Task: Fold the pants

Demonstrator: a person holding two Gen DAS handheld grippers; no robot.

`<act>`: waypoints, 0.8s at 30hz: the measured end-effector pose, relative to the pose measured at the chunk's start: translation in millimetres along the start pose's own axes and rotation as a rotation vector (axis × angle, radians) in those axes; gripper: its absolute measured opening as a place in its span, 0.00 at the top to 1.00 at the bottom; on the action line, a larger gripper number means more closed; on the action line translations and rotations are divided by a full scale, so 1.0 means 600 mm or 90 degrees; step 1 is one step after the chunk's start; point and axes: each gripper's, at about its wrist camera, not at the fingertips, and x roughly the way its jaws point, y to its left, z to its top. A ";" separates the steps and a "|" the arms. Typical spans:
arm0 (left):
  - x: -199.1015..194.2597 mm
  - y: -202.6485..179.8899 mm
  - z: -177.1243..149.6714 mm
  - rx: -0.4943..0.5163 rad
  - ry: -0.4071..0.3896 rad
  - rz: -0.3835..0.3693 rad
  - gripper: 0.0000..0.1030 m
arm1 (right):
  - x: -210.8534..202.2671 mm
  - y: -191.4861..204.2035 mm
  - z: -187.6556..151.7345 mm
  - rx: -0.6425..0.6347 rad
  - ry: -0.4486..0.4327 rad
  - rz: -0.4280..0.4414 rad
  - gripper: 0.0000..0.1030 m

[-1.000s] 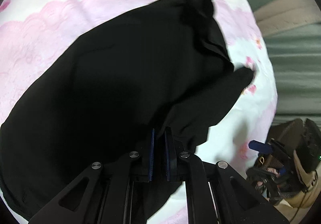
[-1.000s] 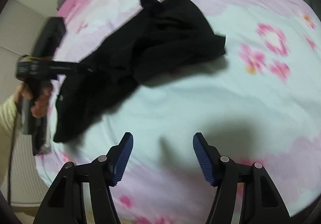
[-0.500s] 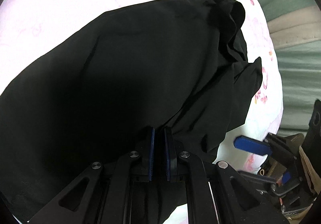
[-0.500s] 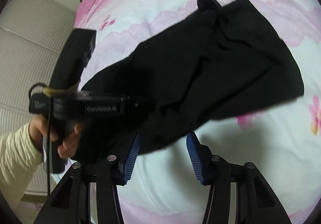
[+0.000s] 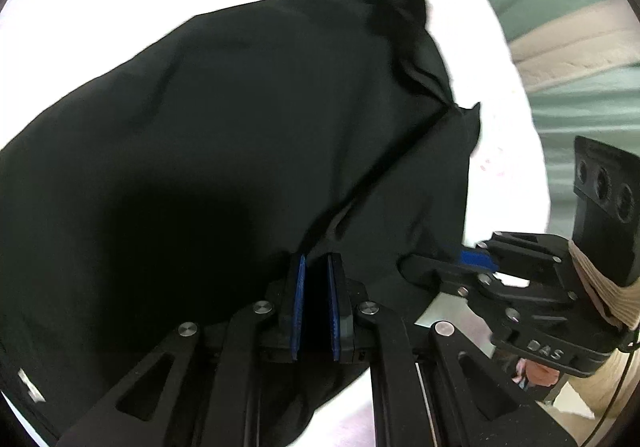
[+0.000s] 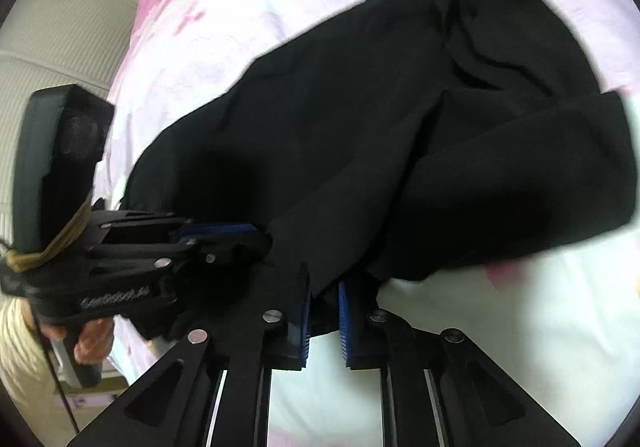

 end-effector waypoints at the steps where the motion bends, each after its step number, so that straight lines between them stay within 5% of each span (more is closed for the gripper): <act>1: -0.001 -0.009 -0.008 0.005 0.002 -0.007 0.89 | -0.022 0.006 -0.016 -0.005 -0.004 -0.009 0.89; 11: 0.062 -0.028 -0.098 -0.025 0.067 -0.024 0.86 | -0.073 -0.015 -0.170 0.089 0.062 -0.035 0.91; 20: 0.069 -0.033 -0.100 -0.027 0.071 0.029 0.85 | -0.030 -0.008 -0.196 0.095 0.130 -0.057 0.90; 22: 0.063 -0.048 -0.098 -0.024 0.061 0.057 0.74 | -0.021 0.002 -0.175 0.103 0.133 -0.063 0.81; 24: 0.019 -0.057 -0.107 -0.029 0.005 0.076 0.57 | -0.034 0.003 -0.175 0.108 0.144 -0.081 0.61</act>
